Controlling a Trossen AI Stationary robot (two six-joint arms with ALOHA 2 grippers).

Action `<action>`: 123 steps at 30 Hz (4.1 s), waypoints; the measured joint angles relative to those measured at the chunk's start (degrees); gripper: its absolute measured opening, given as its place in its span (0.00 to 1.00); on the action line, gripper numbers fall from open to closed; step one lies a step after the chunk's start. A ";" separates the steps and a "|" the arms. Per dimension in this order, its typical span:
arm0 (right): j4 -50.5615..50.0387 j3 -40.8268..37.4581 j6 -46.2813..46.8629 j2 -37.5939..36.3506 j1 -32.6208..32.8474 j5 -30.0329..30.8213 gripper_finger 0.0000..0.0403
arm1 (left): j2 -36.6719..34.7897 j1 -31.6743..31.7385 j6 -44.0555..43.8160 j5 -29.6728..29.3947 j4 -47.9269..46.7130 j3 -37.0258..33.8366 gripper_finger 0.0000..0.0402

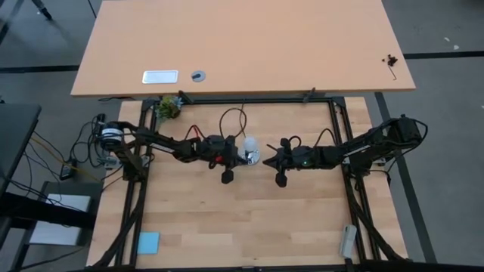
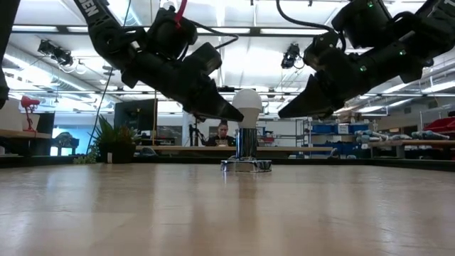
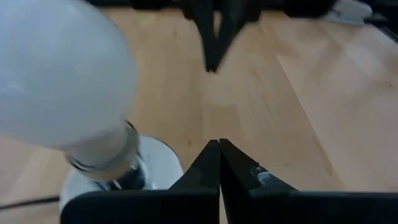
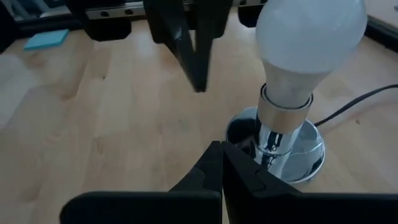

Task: Screw lightbulb
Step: Remove the white lightbulb from the silver lamp

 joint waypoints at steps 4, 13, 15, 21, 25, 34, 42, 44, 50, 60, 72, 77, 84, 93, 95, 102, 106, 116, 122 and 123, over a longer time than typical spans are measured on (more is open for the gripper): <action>-1.53 0.00 -1.17 0.00 0.00 -0.22 0.02 | 0.02 -0.81 0.04 0.03 -1.55 0.00 0.01; -0.59 0.00 -1.51 -0.54 0.00 -0.22 0.02 | -0.69 -1.34 1.16 -0.09 -2.01 0.00 0.01; -0.70 0.00 -1.51 -1.22 0.00 -0.22 0.02 | -1.87 -1.36 1.31 -0.09 -1.96 0.00 0.01; -2.32 0.00 -1.60 -4.46 0.00 -0.25 0.02 | -6.24 -1.36 2.70 -0.14 -4.68 -0.02 0.01; -4.10 0.00 -1.30 -7.03 0.11 -0.47 0.02 | -8.23 -1.42 2.77 -0.15 -4.94 0.00 0.01; -6.35 0.01 -3.39 -11.47 1.40 -0.57 0.02 | -8.52 -1.42 2.91 0.46 4.65 -3.67 0.01; -8.17 0.00 -3.00 -11.31 1.40 -0.61 0.02 | -8.52 -0.54 -1.26 -1.26 20.43 -14.01 0.01; -8.99 0.00 -2.97 -11.32 1.40 -0.61 0.02 | -8.52 -0.48 -1.73 -2.40 19.51 -14.88 0.01; -15.26 0.00 0.72 -11.30 0.86 -0.64 0.02 | -8.52 -0.48 -2.80 -7.68 15.18 -15.83 0.01; -22.39 2.02 5.83 -11.26 -1.90 -0.64 0.04 | -5.49 -0.48 -4.79 -10.77 14.08 -14.52 0.01; -39.67 18.89 2.75 -11.23 -5.92 -0.56 0.07 | 4.05 2.15 -3.94 -12.48 14.64 -9.89 0.01; -40.51 23.74 -0.55 -11.19 -5.92 -0.57 0.15 | 6.84 2.34 -4.77 -12.44 18.93 -9.75 0.01; -41.20 28.15 0.08 -11.21 -6.11 0.05 0.37 | 8.68 2.34 -5.17 -12.44 20.86 -9.43 0.01; -48.71 36.62 2.95 -6.06 -7.95 0.07 0.62 | 8.63 2.39 -5.14 -13.30 19.89 -7.64 0.01; -52.15 39.60 2.36 -3.40 -8.16 0.06 0.64 | 8.63 2.47 -4.94 -13.52 19.65 -7.18 0.01; -60.56 48.34 0.89 4.68 -9.21 0.13 0.65 | 8.61 2.51 -4.89 -14.44 17.67 -7.10 0.01; -64.68 51.85 1.13 8.79 -9.84 0.70 0.64 | 8.61 2.51 -4.59 -15.73 14.76 -6.79 0.01; -72.00 58.36 1.33 16.70 -10.75 1.53 0.68 | 10.58 2.53 -4.67 -16.40 13.99 -5.90 0.01; -73.12 58.40 2.40 16.87 -10.78 -0.54 0.73 | 12.26 2.53 -4.71 -16.35 13.96 -4.32 0.01; -73.44 58.38 2.82 16.87 -10.78 -0.84 0.74 | 12.32 2.53 -4.71 -16.35 14.06 -4.24 0.01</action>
